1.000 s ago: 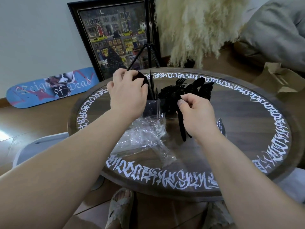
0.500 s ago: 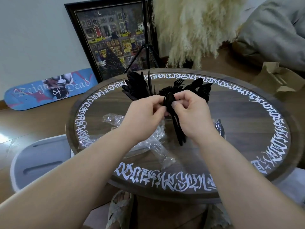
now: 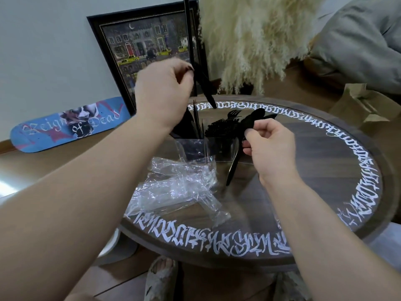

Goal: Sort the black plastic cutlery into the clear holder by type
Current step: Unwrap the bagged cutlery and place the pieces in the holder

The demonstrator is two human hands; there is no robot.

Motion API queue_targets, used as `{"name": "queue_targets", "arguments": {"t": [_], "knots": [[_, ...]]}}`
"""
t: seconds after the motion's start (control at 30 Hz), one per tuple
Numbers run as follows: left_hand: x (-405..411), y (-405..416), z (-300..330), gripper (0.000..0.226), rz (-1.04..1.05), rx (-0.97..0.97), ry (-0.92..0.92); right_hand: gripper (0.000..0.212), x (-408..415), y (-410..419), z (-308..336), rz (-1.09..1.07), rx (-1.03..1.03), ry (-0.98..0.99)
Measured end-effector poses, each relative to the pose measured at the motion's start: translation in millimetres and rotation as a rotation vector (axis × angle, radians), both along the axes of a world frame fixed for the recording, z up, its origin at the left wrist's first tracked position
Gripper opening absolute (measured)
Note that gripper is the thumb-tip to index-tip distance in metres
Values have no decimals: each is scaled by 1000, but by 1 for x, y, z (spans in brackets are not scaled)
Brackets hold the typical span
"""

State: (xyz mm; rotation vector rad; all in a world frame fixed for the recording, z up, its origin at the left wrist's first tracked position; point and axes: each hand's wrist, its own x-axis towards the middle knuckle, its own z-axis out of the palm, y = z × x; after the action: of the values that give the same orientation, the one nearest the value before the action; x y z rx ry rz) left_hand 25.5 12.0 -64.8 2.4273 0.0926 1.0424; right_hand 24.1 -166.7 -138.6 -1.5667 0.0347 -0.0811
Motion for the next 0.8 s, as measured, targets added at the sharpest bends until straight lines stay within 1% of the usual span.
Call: {"name": "queue_targets", "arguments": {"t": [0.07,0.13,0.2,0.27,0.3,0.33,0.37,0.43,0.47,0.5,0.53,0.57,0.63,0.73,0.8], "knots": [[5,-5,-13,26,33,130,79,26,0,-4,1,-25,-45,-39],[8,-9,-25,28,40,208,201,34,1,-8,1,-52,-127,-102],[12,-12,-35,31,22,292,393,40,4,-14,0,-74,-197,-181],[14,-15,-43,37,42,434,631,42,5,-20,1,-104,-248,-260],[15,-17,-46,39,59,500,697,42,6,-23,3,-130,-267,-298],[16,-17,-49,39,69,543,703,41,8,-27,4,-163,-279,-334],[16,-19,-50,38,71,556,650,39,10,-30,6,-203,-282,-367],[13,-28,-50,41,30,531,424,30,13,-37,10,-292,-250,-437],[11,-35,-50,43,-26,523,312,25,15,-41,12,-338,-220,-461],[10,-42,-51,44,-98,532,236,21,17,-43,14,-387,-189,-478],[10,-50,-54,46,-172,548,199,18,19,-46,16,-434,-166,-494],[11,-57,-58,48,-241,558,205,16,20,-49,19,-472,-144,-515],[13,-68,-67,49,-312,560,295,14,24,-53,23,-523,-121,-566],[17,-72,-82,52,-265,576,433,13,29,-55,23,-551,-161,-607],[18,-72,-86,54,-241,569,443,9,33,-54,17,-540,-226,-609]]}}
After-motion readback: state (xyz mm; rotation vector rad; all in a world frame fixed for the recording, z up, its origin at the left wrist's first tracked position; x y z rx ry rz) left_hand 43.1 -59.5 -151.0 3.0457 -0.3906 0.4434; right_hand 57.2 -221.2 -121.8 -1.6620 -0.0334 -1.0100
